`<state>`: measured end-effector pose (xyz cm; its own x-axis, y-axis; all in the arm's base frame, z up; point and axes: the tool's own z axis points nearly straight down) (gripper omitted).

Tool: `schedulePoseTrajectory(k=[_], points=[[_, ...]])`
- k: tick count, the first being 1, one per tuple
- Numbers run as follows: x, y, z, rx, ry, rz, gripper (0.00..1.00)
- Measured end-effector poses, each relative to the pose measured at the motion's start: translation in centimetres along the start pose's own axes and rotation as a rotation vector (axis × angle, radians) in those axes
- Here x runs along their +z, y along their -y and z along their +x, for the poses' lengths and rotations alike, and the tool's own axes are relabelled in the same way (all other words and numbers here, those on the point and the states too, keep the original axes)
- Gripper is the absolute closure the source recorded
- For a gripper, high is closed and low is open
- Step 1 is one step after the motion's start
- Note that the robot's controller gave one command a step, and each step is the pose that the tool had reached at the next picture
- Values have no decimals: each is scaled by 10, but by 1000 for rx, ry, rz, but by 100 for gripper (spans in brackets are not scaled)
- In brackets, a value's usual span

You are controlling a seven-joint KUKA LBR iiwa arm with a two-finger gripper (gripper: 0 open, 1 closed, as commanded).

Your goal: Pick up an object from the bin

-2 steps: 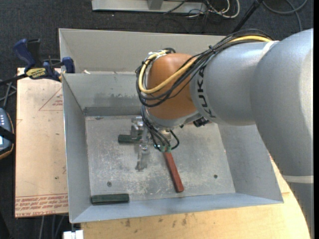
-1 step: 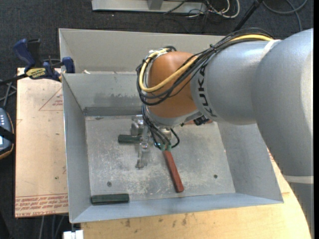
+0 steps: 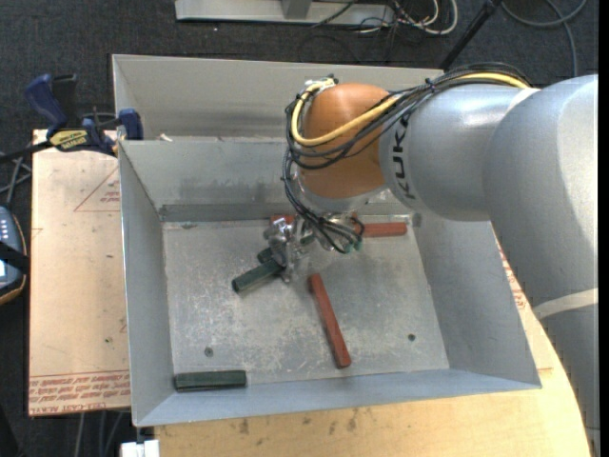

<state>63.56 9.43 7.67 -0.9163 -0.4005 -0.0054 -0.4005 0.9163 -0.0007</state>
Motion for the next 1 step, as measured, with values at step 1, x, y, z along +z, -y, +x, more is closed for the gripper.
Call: schedulePoseTrajectory(k=[1], points=[[1, -1, 1, -1, -1, -2, 0]])
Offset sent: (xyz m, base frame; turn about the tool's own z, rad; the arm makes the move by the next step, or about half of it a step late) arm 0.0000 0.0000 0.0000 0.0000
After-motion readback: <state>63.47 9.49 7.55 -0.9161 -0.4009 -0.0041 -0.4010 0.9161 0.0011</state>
